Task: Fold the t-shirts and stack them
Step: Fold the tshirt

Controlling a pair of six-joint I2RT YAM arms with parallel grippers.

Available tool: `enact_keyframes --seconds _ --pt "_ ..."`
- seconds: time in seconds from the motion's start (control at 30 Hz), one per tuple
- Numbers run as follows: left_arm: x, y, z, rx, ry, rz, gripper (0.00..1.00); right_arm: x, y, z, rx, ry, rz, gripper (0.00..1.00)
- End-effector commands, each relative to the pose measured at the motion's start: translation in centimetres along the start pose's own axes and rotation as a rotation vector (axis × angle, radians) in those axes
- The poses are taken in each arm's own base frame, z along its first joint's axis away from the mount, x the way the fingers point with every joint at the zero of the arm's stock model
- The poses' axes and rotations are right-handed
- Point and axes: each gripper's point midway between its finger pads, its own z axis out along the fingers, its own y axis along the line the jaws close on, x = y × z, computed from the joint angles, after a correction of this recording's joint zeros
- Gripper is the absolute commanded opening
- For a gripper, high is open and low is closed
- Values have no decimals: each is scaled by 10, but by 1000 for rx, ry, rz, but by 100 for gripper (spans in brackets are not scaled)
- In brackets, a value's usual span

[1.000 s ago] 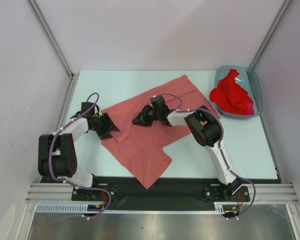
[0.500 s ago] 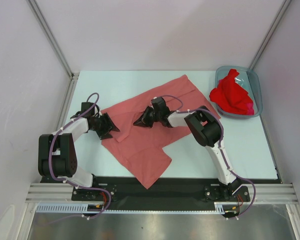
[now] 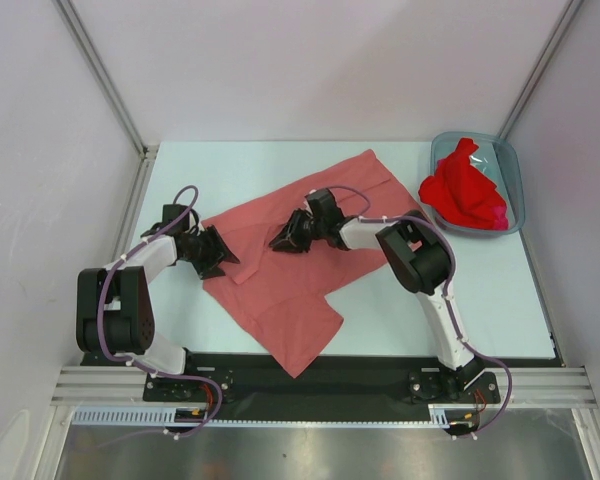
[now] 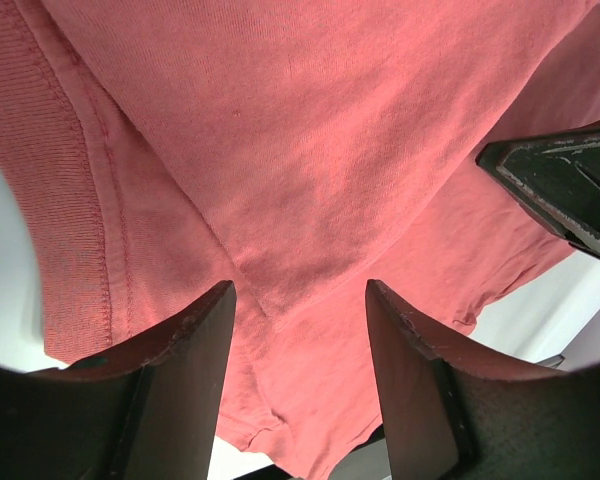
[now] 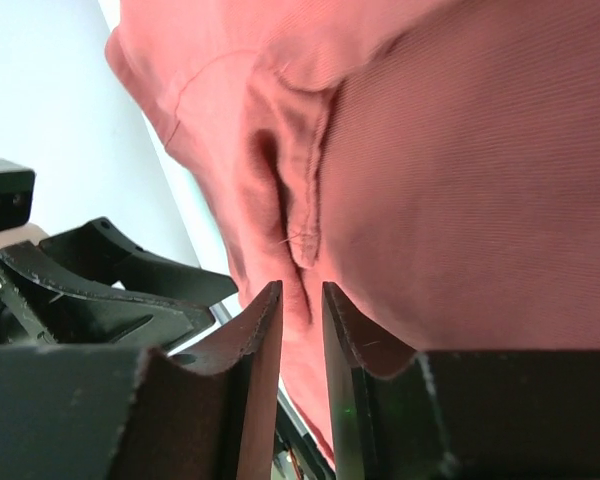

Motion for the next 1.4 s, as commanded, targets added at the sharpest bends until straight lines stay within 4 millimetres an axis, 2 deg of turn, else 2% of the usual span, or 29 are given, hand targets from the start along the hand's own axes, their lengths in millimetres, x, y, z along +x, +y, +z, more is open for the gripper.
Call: enact_keyframes --seconds 0.0,0.13,0.6,0.87,1.0,1.07,1.23,1.37 --pt "-10 -5 -3 18 -32 6 60 6 20 4 -59 20 -28 28" --pt "-11 -5 -4 16 -32 4 60 7 18 14 -62 26 -19 27" --pt "-13 -7 -4 20 -34 7 61 -3 0 27 -23 2 38 21" --pt "-15 -5 -5 17 -30 8 61 -4 5 33 -27 4 47 20" --pt "-17 -4 -6 19 -33 8 61 -7 10 28 -28 -2 29 10" --pt "-17 -4 -5 19 -29 9 61 -10 19 22 -30 -9 12 0" --pt "-20 -2 -6 22 -31 10 61 -9 37 2 0 24 -71 0" --pt "-23 -6 -1 48 -26 18 63 1 31 -12 68 85 -72 0"
